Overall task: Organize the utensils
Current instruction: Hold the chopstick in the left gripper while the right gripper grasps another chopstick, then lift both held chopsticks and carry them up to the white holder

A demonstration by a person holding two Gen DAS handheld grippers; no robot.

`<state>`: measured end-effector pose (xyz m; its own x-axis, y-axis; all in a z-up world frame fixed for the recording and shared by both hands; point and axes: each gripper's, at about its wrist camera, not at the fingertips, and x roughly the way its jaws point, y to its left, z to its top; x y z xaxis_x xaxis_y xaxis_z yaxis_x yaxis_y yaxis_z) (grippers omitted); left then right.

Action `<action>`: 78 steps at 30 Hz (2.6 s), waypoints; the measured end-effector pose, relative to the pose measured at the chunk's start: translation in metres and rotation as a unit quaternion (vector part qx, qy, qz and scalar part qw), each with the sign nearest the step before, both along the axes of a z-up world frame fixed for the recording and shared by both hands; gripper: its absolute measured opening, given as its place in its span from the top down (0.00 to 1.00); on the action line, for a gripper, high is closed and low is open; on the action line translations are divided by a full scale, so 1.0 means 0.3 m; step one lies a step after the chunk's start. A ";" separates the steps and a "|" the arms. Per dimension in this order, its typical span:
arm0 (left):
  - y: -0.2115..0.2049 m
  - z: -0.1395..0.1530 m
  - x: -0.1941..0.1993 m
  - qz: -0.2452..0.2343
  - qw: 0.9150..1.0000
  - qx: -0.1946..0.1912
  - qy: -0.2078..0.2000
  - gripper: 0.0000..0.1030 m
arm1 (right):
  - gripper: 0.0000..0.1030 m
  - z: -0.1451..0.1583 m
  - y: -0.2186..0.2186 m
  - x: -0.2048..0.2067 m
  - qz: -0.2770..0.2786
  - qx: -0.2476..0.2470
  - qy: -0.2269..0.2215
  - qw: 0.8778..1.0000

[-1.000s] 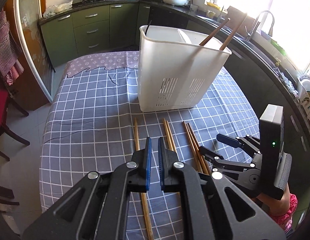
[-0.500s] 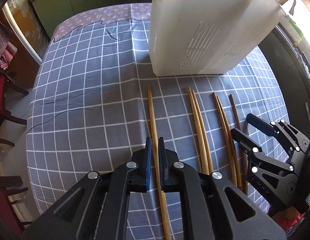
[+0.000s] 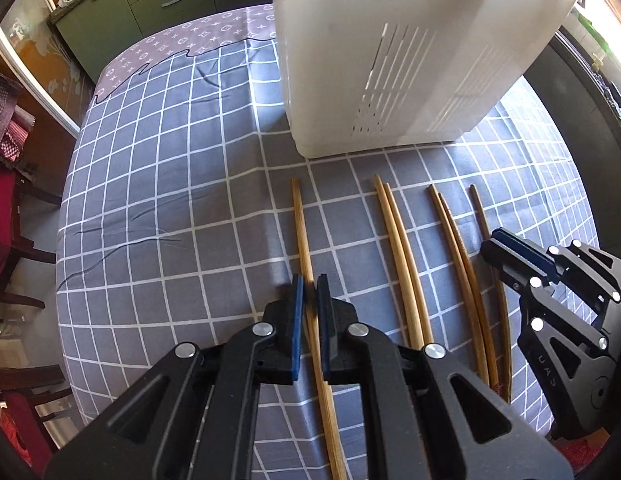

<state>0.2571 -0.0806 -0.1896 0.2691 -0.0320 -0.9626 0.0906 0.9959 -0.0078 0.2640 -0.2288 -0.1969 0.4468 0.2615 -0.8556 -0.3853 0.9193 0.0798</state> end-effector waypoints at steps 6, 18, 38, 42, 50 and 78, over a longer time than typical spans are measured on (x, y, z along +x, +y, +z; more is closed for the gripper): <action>0.049 0.076 -0.027 0.012 0.999 -0.020 -0.027 0.94 | 0.94 0.047 -0.049 -0.004 -0.001 0.046 0.004 0.999; 0.059 0.340 -0.176 -0.004 0.991 -0.052 -0.127 0.94 | 0.94 0.370 -0.195 -0.135 -0.004 0.145 -0.095 0.985; 0.027 0.502 -0.373 -0.036 0.976 -0.044 -0.210 0.94 | 0.94 0.506 -0.271 -0.316 0.009 0.159 -0.154 0.975; 0.029 0.506 -0.375 -0.037 0.976 -0.046 -0.211 0.94 | 0.94 0.505 -0.268 -0.309 0.009 0.158 -0.154 0.975; 0.027 0.518 -0.381 -0.039 0.975 -0.049 -0.213 0.94 | 0.94 0.507 -0.263 -0.312 0.012 0.163 -0.152 0.975; 0.007 0.839 -0.267 -0.057 0.957 -0.074 -0.274 0.94 | 0.94 0.879 -0.286 -0.202 0.019 0.169 -0.232 0.958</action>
